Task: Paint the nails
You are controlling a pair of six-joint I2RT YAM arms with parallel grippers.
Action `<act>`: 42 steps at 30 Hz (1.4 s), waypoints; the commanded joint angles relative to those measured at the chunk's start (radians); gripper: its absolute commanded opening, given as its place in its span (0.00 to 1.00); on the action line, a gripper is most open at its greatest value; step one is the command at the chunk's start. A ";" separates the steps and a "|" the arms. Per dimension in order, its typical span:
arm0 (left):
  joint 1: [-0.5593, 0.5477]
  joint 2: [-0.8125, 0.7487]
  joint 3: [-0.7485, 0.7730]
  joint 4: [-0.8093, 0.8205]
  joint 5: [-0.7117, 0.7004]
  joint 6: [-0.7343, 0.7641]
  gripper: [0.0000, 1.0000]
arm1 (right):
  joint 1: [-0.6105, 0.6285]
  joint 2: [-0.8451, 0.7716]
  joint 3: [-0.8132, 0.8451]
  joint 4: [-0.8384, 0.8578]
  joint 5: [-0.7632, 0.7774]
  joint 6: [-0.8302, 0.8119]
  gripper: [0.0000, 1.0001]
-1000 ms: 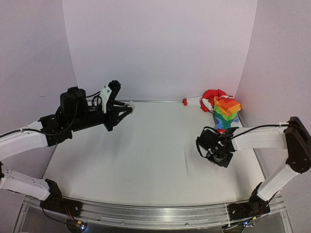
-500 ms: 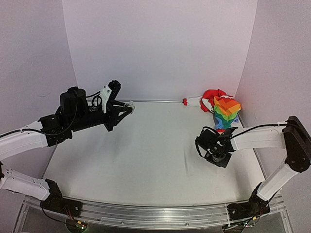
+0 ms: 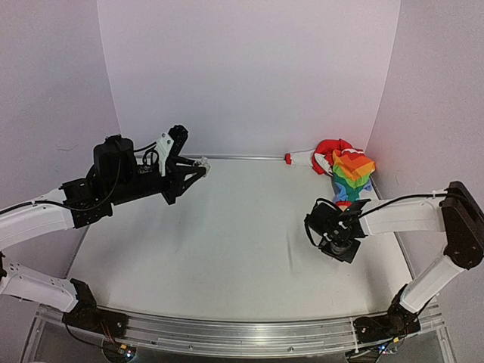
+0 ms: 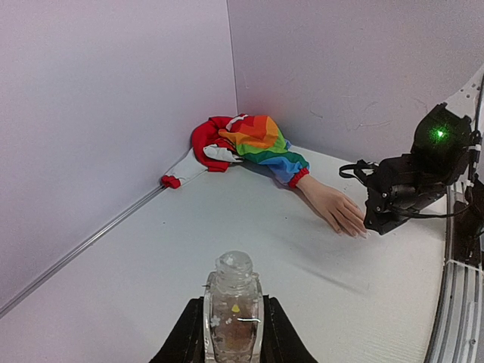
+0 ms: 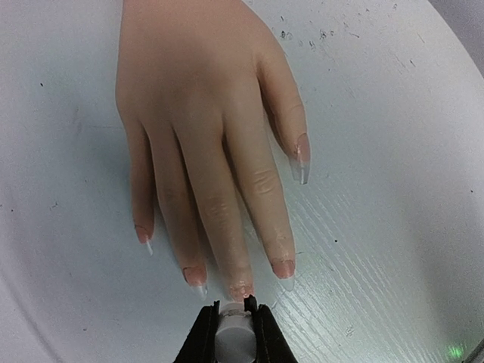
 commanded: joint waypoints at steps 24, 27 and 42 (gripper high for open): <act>0.005 -0.022 0.015 0.018 0.009 0.010 0.00 | -0.027 -0.065 0.008 -0.014 0.056 0.000 0.00; 0.007 -0.020 0.015 0.017 0.008 0.010 0.00 | -0.028 -0.054 0.014 -0.015 0.056 -0.001 0.00; 0.007 -0.019 0.015 0.018 0.008 0.011 0.00 | -0.026 -0.041 0.000 -0.013 0.033 0.002 0.00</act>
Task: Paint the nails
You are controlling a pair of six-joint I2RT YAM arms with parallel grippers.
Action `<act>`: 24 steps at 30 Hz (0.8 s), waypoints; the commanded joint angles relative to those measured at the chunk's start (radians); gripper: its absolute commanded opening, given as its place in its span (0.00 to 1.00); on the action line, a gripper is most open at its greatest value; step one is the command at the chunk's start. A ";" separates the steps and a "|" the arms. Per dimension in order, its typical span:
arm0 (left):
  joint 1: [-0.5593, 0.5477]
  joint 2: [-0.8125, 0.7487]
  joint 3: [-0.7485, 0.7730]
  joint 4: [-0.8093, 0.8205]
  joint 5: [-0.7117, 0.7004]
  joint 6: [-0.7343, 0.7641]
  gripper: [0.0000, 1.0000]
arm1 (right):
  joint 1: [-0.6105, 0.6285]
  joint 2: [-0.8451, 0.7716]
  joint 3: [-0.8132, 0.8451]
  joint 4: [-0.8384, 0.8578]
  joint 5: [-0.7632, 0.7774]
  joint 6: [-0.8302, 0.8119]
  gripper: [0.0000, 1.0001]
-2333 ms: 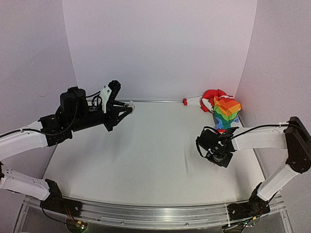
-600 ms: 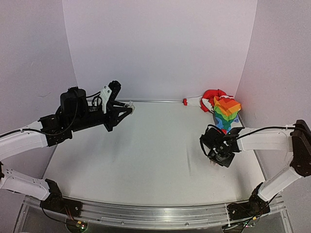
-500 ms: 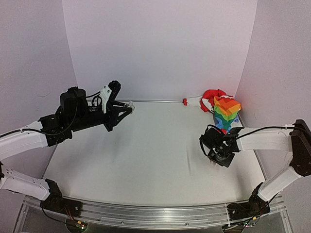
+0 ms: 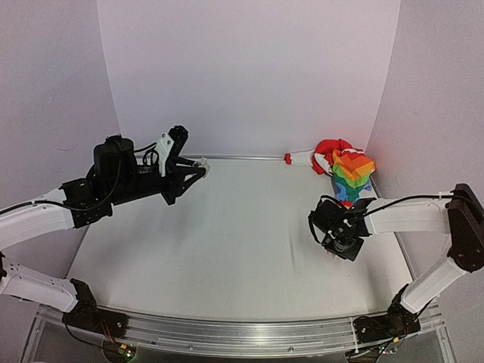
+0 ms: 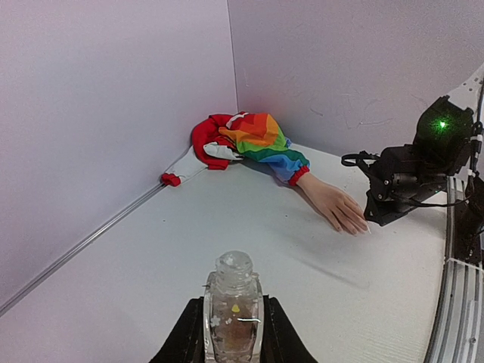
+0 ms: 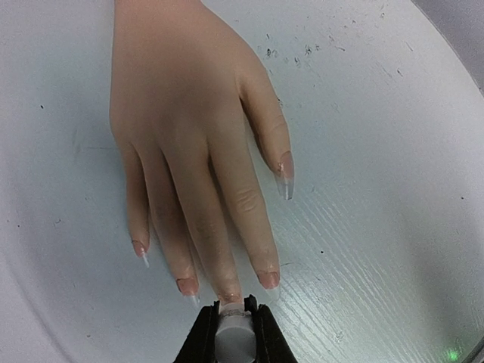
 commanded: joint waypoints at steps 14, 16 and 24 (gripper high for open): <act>0.004 -0.020 0.015 0.025 0.008 0.009 0.00 | 0.000 -0.014 -0.016 0.001 -0.020 0.006 0.00; 0.004 -0.022 0.016 0.024 0.009 0.010 0.00 | 0.001 -0.015 -0.022 0.001 -0.023 0.011 0.00; 0.004 -0.024 0.015 0.025 0.009 0.009 0.00 | 0.017 -0.054 -0.024 0.003 -0.034 -0.001 0.00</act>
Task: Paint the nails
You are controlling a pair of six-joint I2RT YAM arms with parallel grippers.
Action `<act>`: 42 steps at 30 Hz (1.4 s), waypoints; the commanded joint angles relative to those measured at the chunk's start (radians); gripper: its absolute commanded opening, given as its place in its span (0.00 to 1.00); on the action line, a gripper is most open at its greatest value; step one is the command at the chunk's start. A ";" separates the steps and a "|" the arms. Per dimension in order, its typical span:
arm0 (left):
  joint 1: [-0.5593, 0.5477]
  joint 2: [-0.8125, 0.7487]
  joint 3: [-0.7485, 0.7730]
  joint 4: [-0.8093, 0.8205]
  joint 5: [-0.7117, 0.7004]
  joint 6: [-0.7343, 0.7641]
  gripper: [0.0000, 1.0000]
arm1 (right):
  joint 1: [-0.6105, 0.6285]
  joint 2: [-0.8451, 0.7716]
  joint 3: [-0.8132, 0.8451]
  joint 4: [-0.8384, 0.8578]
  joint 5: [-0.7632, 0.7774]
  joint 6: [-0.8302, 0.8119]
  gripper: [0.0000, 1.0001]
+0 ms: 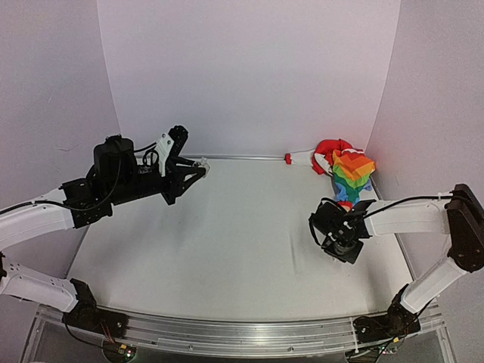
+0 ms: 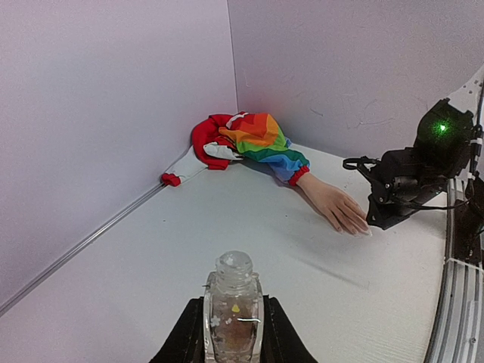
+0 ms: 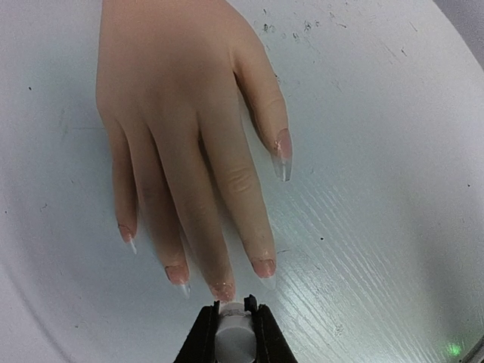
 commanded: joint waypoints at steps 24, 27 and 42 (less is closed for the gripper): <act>0.005 -0.025 0.014 0.025 0.010 0.011 0.00 | -0.004 -0.017 0.058 -0.016 0.101 -0.019 0.00; 0.004 -0.026 0.015 0.025 0.008 0.013 0.00 | -0.004 -0.013 0.062 -0.019 0.103 -0.015 0.00; 0.005 -0.023 0.015 0.025 0.008 0.014 0.00 | -0.004 0.006 0.053 -0.030 0.094 0.001 0.00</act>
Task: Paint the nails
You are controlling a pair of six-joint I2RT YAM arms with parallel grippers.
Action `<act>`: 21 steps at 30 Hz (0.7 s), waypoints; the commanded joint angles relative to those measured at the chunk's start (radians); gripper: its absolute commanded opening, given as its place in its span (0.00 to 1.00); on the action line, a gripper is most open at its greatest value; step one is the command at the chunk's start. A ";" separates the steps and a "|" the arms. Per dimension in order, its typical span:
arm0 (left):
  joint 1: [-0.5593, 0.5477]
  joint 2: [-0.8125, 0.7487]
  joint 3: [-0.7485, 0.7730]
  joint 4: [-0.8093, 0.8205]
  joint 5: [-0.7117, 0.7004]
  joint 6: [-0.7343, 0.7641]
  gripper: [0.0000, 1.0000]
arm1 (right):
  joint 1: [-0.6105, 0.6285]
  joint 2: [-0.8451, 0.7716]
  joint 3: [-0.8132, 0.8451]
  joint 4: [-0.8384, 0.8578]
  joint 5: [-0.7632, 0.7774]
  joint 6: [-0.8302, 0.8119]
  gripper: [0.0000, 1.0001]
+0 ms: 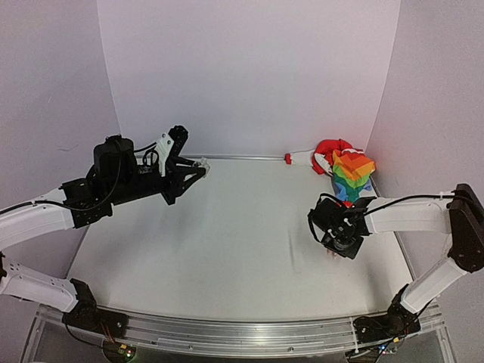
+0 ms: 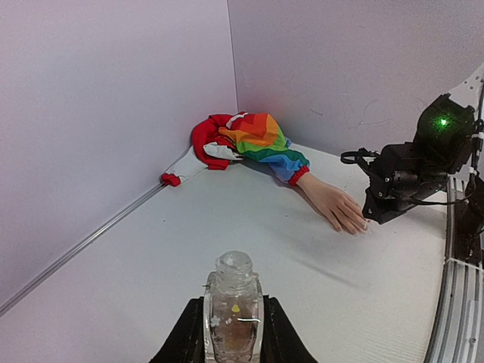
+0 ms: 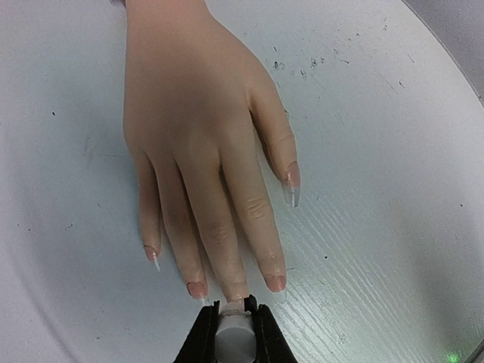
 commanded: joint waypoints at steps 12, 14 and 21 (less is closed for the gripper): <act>0.006 -0.025 0.014 0.023 0.007 0.012 0.00 | -0.006 0.004 0.004 -0.027 0.012 0.015 0.00; 0.005 -0.026 0.015 0.023 0.007 0.012 0.00 | -0.006 0.002 0.000 -0.027 0.009 0.015 0.00; 0.005 -0.026 0.015 0.024 0.009 0.012 0.00 | -0.006 -0.002 -0.017 -0.028 0.001 0.015 0.00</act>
